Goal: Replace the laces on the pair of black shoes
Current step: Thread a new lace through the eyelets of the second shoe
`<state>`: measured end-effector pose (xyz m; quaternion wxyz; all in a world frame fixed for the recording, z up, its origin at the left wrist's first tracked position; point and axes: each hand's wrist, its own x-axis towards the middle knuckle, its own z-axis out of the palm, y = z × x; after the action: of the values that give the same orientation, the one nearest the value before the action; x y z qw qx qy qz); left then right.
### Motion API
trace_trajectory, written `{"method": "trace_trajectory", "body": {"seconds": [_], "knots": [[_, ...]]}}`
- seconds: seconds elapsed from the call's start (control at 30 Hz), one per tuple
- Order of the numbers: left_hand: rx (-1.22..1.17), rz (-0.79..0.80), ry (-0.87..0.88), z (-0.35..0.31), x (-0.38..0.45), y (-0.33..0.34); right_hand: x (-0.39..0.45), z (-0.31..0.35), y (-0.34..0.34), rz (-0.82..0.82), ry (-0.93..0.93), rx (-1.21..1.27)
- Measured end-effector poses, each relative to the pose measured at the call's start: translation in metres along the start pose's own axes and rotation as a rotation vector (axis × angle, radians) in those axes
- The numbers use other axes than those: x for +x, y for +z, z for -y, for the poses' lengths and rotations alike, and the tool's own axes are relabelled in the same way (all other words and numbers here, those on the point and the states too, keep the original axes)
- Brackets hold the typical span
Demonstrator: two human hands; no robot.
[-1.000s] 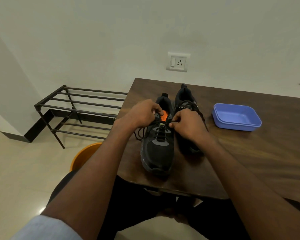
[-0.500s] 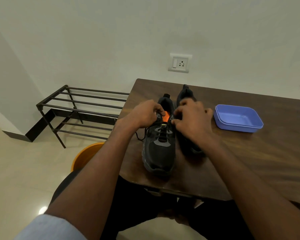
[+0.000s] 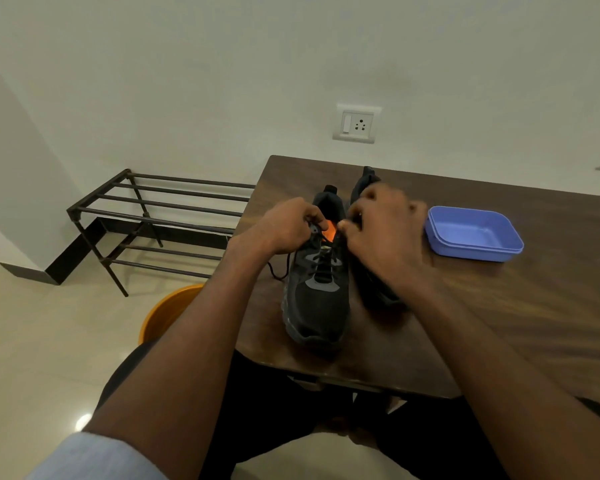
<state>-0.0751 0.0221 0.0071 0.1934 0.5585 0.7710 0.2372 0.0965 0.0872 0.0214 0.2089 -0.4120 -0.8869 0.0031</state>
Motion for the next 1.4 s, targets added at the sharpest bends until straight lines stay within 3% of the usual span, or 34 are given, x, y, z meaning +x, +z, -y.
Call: {"method": "trace_trajectory", "body": {"seconds": [0.07,0.27,0.47,0.57,0.63,0.77,0.93,1.13,1.4], "knots": [[-0.001,-0.001,-0.003,0.000,0.000,0.001,-0.002,0.007,0.004,0.214,0.043,0.071],[-0.013,-0.007,-0.001,0.001,0.001,0.001,0.008,-0.015,0.004,0.479,0.115,0.333],[-0.005,-0.010,0.001,-0.003,-0.002,0.001,0.005,-0.012,0.010,0.396,0.087,0.241],[-0.017,-0.003,0.007,-0.004,-0.004,-0.001,0.007,-0.017,-0.001,0.059,0.256,0.301],[-0.018,0.005,0.020,-0.005,-0.005,-0.002,0.007,-0.019,-0.009,-0.062,0.268,0.261],[0.028,-0.017,0.042,-0.009,-0.007,-0.001,0.007,-0.009,-0.006,0.173,0.069,0.120],[0.082,-0.057,-0.026,-0.006,-0.008,0.013,0.008,-0.014,0.009,0.388,0.062,0.187],[0.098,-0.040,-0.012,-0.009,-0.011,0.015,0.007,-0.013,0.009,0.374,0.124,0.346],[0.021,-0.048,-0.043,-0.007,-0.013,0.008,0.009,-0.015,0.006,0.441,0.430,0.817]]}}
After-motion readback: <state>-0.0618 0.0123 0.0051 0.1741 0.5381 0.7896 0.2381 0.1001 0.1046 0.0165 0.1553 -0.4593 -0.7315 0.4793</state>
